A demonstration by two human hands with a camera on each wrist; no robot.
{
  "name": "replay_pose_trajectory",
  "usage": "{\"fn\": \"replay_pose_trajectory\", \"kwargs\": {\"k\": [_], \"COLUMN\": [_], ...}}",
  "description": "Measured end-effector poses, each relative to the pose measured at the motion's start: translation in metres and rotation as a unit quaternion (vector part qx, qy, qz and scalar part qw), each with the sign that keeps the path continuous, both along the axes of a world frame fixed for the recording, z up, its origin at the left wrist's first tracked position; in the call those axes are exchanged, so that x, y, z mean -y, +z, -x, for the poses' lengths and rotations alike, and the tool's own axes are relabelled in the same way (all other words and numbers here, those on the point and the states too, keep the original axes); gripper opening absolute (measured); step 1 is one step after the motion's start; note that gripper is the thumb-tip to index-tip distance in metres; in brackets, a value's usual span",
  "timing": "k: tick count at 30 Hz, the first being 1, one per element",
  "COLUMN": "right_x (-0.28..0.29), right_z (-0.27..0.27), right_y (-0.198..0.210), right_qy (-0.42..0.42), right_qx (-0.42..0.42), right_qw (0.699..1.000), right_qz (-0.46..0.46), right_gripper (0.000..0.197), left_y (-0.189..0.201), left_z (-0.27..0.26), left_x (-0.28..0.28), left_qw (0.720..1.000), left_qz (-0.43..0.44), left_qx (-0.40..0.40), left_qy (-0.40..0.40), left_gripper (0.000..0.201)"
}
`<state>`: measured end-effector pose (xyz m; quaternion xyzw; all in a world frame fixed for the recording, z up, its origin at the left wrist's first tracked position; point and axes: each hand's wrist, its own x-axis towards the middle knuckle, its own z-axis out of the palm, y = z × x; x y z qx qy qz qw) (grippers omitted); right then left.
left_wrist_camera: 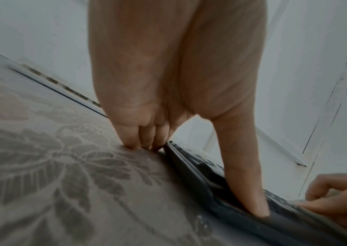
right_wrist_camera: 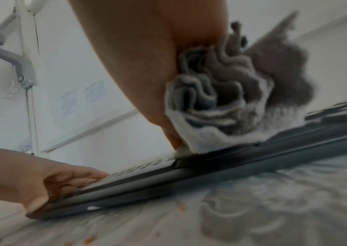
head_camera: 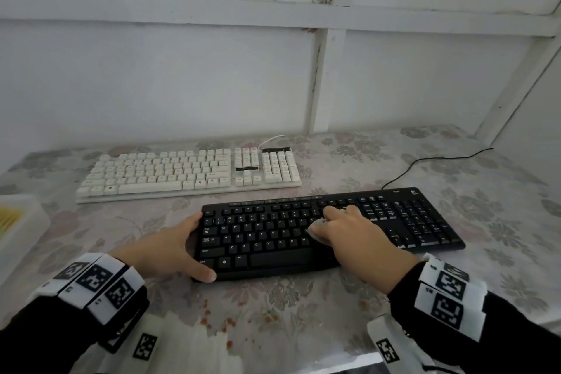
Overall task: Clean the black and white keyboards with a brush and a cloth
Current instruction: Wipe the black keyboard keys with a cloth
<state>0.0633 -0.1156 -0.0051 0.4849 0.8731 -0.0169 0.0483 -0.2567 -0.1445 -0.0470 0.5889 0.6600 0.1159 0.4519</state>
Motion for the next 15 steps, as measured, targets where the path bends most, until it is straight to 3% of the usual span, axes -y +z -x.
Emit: {"fn": "replay_pose_trajectory", "kwargs": {"k": [11,15], "right_x": [-0.014,-0.024], "right_z": [-0.071,-0.078], "right_y": [0.012,0.006], "right_qy": [-0.136,-0.136], "right_qx": [0.079,0.033], "right_qw": [0.987,0.988], "right_qz": [-0.013,-0.058], "right_gripper": [0.04,0.014], "left_y": [0.001,0.003], "left_z": [0.0,-0.001], "left_x": [0.0,0.001], "left_qw": [1.0,1.0], "left_qz": [0.002,0.006], "left_qx": [-0.001,-0.003], "left_qy": [0.005,0.005], "left_gripper": [0.148,0.155]}}
